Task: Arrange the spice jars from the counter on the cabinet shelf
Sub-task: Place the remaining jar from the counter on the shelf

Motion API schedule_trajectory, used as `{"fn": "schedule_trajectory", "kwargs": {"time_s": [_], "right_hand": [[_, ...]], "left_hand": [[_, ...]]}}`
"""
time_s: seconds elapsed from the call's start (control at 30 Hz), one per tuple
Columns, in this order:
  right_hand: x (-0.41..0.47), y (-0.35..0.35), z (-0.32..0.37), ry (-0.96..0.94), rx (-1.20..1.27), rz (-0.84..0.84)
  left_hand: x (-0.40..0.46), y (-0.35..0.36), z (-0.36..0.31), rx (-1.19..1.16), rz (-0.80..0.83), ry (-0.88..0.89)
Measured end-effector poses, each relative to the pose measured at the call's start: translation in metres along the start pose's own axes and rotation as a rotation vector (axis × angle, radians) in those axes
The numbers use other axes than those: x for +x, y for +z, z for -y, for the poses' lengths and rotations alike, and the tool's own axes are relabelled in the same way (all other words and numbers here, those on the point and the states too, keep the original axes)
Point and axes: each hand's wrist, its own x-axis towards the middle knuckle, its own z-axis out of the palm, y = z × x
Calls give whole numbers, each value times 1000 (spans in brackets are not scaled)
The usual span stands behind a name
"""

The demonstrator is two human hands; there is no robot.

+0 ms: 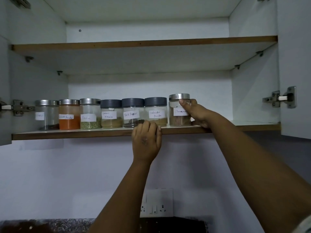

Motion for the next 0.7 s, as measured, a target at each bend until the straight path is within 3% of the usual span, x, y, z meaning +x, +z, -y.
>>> {"fn": "schedule_trajectory", "kwargs": {"time_s": [0.17, 0.7], "right_hand": [[14, 3, -7, 25, 16, 9], [18, 2, -12, 48, -51, 8]], "left_hand": [[-1, 9, -5, 54, -71, -24], [-3, 6, -2, 66, 0, -12]]}}
